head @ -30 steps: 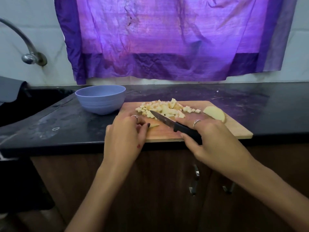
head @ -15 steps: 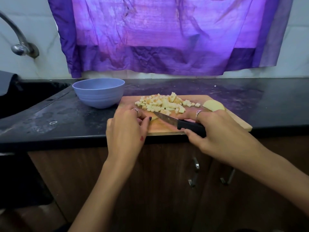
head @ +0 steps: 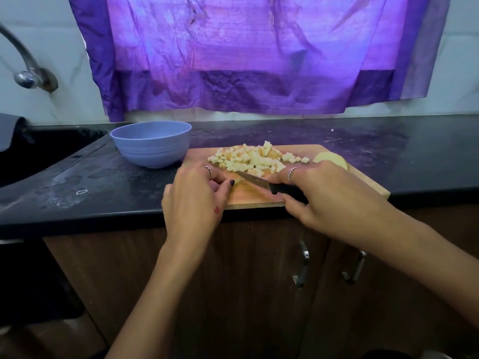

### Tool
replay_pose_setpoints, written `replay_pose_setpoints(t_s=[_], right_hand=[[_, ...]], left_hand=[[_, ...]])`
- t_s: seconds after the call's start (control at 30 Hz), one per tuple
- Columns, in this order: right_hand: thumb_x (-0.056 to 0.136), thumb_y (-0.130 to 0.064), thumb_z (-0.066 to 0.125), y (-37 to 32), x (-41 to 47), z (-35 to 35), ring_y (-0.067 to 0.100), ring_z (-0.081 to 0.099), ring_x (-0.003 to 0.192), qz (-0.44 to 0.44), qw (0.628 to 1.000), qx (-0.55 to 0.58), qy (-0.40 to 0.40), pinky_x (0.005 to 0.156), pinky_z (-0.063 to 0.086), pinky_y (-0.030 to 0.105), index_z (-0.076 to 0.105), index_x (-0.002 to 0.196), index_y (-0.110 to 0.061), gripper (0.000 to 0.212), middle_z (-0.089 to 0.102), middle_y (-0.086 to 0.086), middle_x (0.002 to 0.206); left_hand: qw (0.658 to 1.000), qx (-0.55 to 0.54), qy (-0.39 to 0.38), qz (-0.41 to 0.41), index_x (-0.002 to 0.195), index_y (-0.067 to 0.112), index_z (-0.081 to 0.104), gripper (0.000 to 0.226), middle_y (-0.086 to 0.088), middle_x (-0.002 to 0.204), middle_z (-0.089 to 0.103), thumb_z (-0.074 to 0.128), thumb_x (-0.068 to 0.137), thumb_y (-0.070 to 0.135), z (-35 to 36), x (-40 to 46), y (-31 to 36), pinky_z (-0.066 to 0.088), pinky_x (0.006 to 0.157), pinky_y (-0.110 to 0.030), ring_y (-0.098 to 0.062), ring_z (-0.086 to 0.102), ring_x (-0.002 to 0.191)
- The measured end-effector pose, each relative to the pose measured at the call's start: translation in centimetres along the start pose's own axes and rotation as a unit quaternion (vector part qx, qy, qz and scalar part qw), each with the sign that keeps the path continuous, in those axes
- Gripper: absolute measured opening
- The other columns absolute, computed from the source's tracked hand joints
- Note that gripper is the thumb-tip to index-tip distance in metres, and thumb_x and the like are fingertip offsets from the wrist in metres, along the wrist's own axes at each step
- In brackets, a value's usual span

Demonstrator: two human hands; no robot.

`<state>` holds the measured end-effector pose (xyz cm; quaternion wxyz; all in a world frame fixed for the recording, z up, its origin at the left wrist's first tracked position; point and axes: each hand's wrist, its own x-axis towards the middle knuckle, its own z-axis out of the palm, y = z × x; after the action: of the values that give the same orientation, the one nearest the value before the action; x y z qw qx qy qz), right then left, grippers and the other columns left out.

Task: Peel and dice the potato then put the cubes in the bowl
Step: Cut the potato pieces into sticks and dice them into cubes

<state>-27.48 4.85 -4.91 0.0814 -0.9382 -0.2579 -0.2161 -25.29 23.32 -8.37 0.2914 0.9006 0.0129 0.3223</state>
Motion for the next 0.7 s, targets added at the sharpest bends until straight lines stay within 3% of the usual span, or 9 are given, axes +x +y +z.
replay_pose_setpoints(t_s=[0.07, 0.17, 0.27, 0.43, 0.5, 0.6, 0.7], right_hand=[[0.091, -0.031, 0.056, -0.1, -0.2, 0.0, 0.013, 0.056, 0.092, 0.010, 0.999, 0.027, 0.022, 0.080, 0.049, 0.031, 0.056, 0.130, -0.033, 0.039, 0.067, -0.005, 0.103], [0.089, -0.028, 0.060, -0.2, -0.4, -0.1, 0.001, 0.046, 0.069, 0.018, 0.998, 0.056, 0.020, 0.062, 0.036, 0.010, 0.059, 0.128, -0.032, 0.039, 0.054, -0.013, 0.084], [0.089, -0.028, 0.062, -0.3, -0.4, -0.1, -0.006, 0.042, 0.060, 0.023, 0.997, 0.071, 0.006, 0.057, 0.035, 0.005, 0.059, 0.128, -0.033, 0.039, 0.047, -0.018, 0.080], [0.088, -0.030, 0.063, -0.3, 0.4, 0.1, -0.001, 0.046, 0.061, 0.040, 0.994, 0.099, -0.001, 0.052, 0.035, 0.010, 0.062, 0.122, -0.035, 0.035, 0.048, -0.022, 0.072], [0.087, -0.034, 0.064, -0.4, 1.2, 0.3, 0.004, 0.047, 0.071, 0.039, 0.995, 0.095, -0.003, 0.060, 0.033, 0.016, 0.062, 0.122, -0.036, 0.035, 0.054, -0.015, 0.082], [0.089, -0.037, 0.061, -0.6, 1.7, 0.5, 0.011, 0.054, 0.089, 0.026, 0.997, 0.073, -0.013, 0.078, 0.043, 0.029, 0.060, 0.125, -0.035, 0.035, 0.062, -0.003, 0.103], [0.091, -0.036, 0.059, -0.9, 1.2, 0.6, 0.014, 0.060, 0.091, 0.015, 0.998, 0.055, -0.014, 0.077, 0.051, 0.032, 0.058, 0.127, -0.034, 0.036, 0.065, -0.001, 0.109]], left_hand=[[1.000, 0.000, 0.001, -0.002, 0.090, 0.026, 0.071, 0.015, 0.014, 0.075, 0.055, 0.065, 0.089, 0.040, 0.0, 0.0, -0.1, 0.044, 0.080, -0.039, -0.007, 0.046, 0.080], [1.000, 0.002, 0.004, -0.002, 0.090, 0.027, 0.071, 0.015, 0.013, 0.080, 0.057, 0.065, 0.089, 0.040, 0.1, 0.1, -0.1, 0.043, 0.079, -0.038, -0.006, 0.045, 0.081], [1.000, 0.000, 0.003, 0.002, 0.091, 0.026, 0.071, 0.015, 0.012, 0.085, 0.058, 0.065, 0.089, 0.040, 0.2, 0.1, -0.1, 0.045, 0.079, -0.039, -0.006, 0.047, 0.083], [1.000, -0.006, -0.011, -0.005, 0.091, 0.027, 0.072, 0.014, 0.012, 0.081, 0.059, 0.066, 0.088, 0.039, 0.1, 0.1, 0.0, 0.050, 0.083, -0.045, -0.008, 0.053, 0.084], [1.000, -0.009, -0.012, -0.004, 0.090, 0.027, 0.072, 0.013, 0.012, 0.079, 0.058, 0.066, 0.088, 0.039, 0.0, 0.1, 0.1, 0.050, 0.083, -0.046, -0.009, 0.055, 0.084], [1.000, -0.011, -0.008, -0.002, 0.088, 0.027, 0.071, 0.011, 0.013, 0.080, 0.057, 0.066, 0.088, 0.037, 0.0, 0.0, 0.1, 0.049, 0.084, -0.045, -0.008, 0.053, 0.083], [1.000, -0.007, 0.003, -0.005, 0.088, 0.028, 0.070, 0.011, 0.012, 0.081, 0.060, 0.065, 0.089, 0.037, 0.2, -0.1, 0.1, 0.047, 0.083, -0.041, -0.008, 0.052, 0.084]])
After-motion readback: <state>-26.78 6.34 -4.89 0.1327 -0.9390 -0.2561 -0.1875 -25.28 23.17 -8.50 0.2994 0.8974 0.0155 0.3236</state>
